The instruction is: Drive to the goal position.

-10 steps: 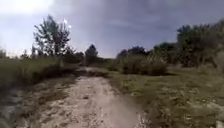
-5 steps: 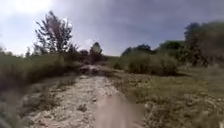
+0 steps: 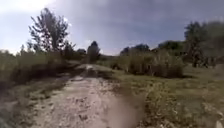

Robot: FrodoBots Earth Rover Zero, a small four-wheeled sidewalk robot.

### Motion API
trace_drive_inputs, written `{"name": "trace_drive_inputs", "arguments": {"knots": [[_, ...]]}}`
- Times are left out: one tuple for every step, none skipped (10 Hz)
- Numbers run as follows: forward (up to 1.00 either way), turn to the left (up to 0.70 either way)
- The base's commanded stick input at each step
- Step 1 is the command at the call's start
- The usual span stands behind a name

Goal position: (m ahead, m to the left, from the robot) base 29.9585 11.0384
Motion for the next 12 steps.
{"name": "trace_drive_inputs", "arguments": {"knots": [[0.85,0.00],[0.85,0.00],[0.85,0.00],[0.85,0.13],[0.85,0.34],[0.85,0.34],[0.85,0.34],[0.85,0.34],[0.85,0.34],[0.85,0.34],[0.85,0.01],[0.85,0.00]]}}
